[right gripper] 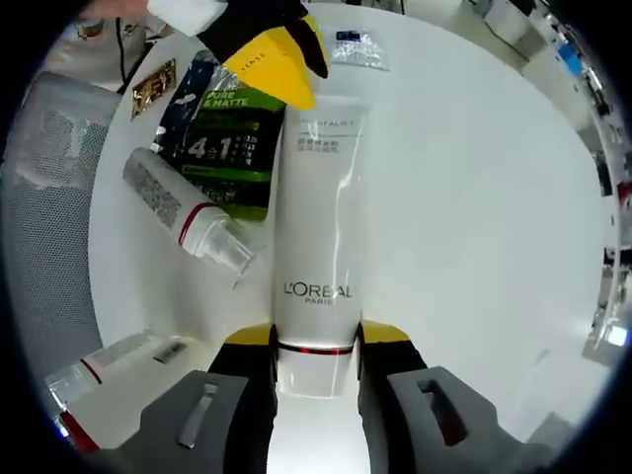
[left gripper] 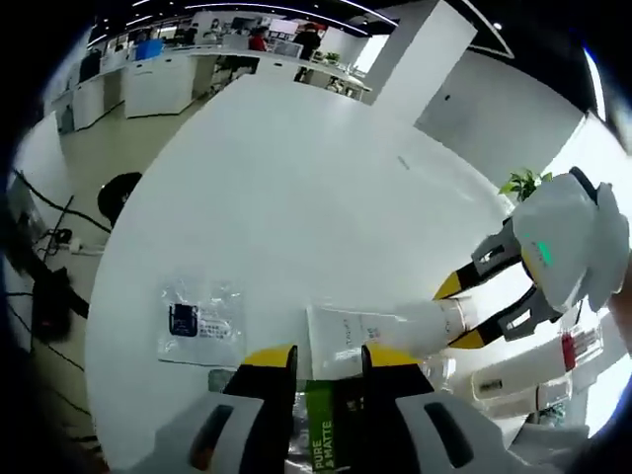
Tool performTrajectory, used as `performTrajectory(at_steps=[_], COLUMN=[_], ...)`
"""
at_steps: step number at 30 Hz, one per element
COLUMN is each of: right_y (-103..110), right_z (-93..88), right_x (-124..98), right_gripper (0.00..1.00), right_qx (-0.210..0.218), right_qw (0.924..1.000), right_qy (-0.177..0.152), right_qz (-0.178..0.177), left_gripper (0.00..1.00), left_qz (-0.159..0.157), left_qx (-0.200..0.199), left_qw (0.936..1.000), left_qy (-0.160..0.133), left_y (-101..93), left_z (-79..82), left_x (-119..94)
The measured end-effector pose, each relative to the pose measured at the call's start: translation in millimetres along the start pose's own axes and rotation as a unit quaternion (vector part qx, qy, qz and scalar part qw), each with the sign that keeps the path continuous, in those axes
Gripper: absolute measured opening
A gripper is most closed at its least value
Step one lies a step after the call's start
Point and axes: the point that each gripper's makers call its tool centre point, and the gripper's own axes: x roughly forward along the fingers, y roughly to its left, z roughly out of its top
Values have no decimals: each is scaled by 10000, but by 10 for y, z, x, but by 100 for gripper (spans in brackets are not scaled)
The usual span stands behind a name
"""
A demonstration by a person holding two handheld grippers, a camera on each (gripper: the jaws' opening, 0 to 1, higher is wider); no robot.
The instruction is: Arrange the skincare products in the storage area until every visible bottle or jar stands upright without overlapping.
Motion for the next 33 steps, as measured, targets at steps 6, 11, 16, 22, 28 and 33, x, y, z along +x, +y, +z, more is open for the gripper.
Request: performTrajectory(at_steps=[6, 11, 16, 22, 28, 33], right_y=[11, 2, 8, 8, -8, -22], right_z=[-7, -8, -9, -7, -4, -2], right_x=[-3, -4, -10, -10, -3, 8], right_gripper=[29, 29, 29, 29, 29, 29], right_qx=[-18, -28, -51, -82, -90, -66], right_qw=[9999, 9999, 9999, 9998, 9998, 9998], right_qy=[134, 165, 152, 156, 167, 205], right_qz=[4, 0, 11, 18, 23, 8], left_gripper=[26, 24, 23, 24, 24, 23], left_qz=[178, 2, -4, 135, 230, 111], left_qx=[232, 15, 91, 183, 215, -96], left_qw=[9972, 9939, 9913, 9889, 9872, 9890], left_qy=[682, 1107, 1312, 1469, 1564, 1475], left_y=[-26, -39, -57, -79, -75, -53], left_z=[-21, -64, -59, -60, -62, -68], left_x=[110, 129, 143, 152, 151, 139])
